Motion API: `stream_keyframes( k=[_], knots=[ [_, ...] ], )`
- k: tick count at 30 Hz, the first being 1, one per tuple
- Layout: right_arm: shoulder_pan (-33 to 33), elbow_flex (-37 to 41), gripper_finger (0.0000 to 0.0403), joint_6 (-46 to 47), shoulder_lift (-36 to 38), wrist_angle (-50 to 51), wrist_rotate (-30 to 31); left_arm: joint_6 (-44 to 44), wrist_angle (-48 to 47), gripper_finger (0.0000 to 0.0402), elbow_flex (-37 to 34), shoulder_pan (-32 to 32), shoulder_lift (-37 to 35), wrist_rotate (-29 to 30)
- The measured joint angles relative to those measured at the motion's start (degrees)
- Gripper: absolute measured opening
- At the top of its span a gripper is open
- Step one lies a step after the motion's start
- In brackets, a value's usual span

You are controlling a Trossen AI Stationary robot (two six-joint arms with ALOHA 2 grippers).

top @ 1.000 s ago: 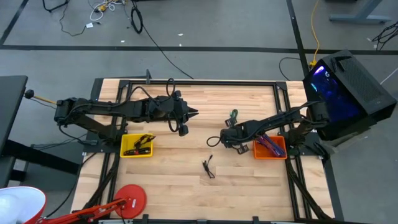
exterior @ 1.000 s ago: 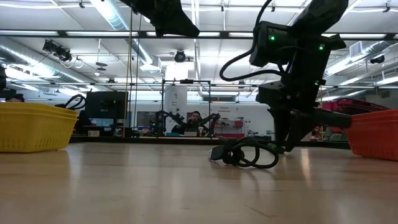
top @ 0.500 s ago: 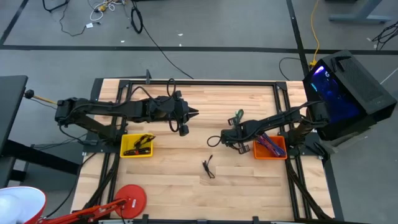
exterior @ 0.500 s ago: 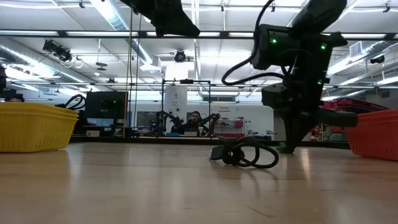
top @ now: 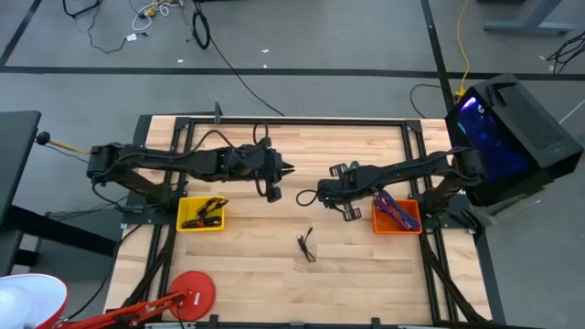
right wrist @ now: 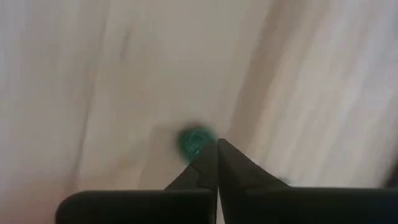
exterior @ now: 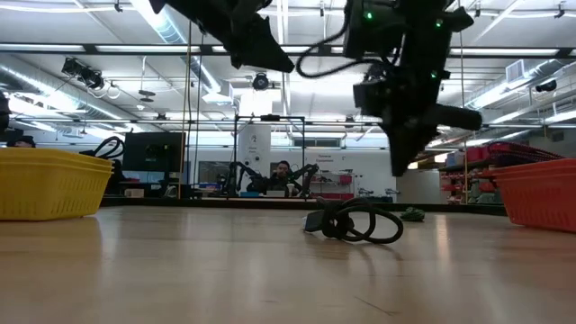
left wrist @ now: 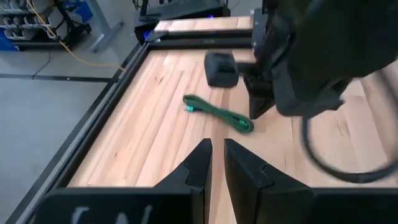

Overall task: Pick & Place USB Port
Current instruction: Put the green USB cable into the orange bin

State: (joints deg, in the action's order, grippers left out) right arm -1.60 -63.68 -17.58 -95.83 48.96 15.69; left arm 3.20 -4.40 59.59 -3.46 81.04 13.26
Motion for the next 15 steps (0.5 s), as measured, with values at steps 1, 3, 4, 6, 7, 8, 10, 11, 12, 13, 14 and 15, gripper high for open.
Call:
stream_keyframes(
  k=[1, 3, 4, 6, 7, 8, 10, 11, 12, 13, 14, 15],
  knots=[
    [0.1, 0.6, 0.0005, 0.0, 0.0, 0.6, -1.1, 0.0, 0.2, 0.0048, 0.0, 0.0, -0.2, 0.0],
    [0.1, 1.7, 0.0016, 0.0, -0.1, 1.7, -1.4, 0.3, 0.6, 0.0048, 0.0, 0.0, -0.3, 0.0],
    [0.1, 2.1, 0.0025, 0.1, -0.1, 2.6, -1.3, 0.3, 0.3, 0.0048, 0.0, 0.0, -0.2, 0.0],
    [0.2, 2.5, 0.0047, 0.6, -0.1, 2.8, -1.4, 0.4, 0.2, 0.0048, 0.0, -0.1, -0.2, 0.0],
    [0.2, 2.7, 0.0059, 0.8, -0.1, 2.5, -1.8, 0.4, 0.4, 0.0048, 0.0, -0.2, -0.1, 0.0],
    [0.2, 2.9, 0.0072, 1.1, -0.1, 1.7, -2.4, 0.4, 0.4, 0.0048, 0.0, -0.2, -0.1, 0.0],
    [0.2, 3.4, 0.01, 1.1, -0.1, -0.3, -3.3, 0.4, 0.3, 0.0048, 0.0, -0.2, 0.0, 0.0],
    [0.2, 3.6, 0.0115, 1.1, -0.1, -1.0, -3.4, 0.4, 0.3, 0.0048, 0.0, -0.2, 0.0, 0.0],
    [0.2, 3.8, 0.0129, 1.0, -0.1, -1.4, -3.2, 0.4, 0.3, 0.0048, 0.0, -0.2, 0.0, 0.0],
    [0.2, 4.1, 0.0142, 1.1, -0.1, -1.6, -3.2, 0.4, 0.3, 0.0048, 0.0, -0.2, 0.0, 0.0],
    [0.4, 4.4, 0.0155, 1.1, -0.1, -2.2, -2.9, 0.4, 0.3, 0.0048, 0.0, -0.2, 0.0, 0.0],
    [0.5, 4.8, 0.0165, 1.3, -0.1, -2.9, -2.7, 0.4, 0.3, 0.0048, 0.0, -0.2, 0.0, 0.0]
  ],
)
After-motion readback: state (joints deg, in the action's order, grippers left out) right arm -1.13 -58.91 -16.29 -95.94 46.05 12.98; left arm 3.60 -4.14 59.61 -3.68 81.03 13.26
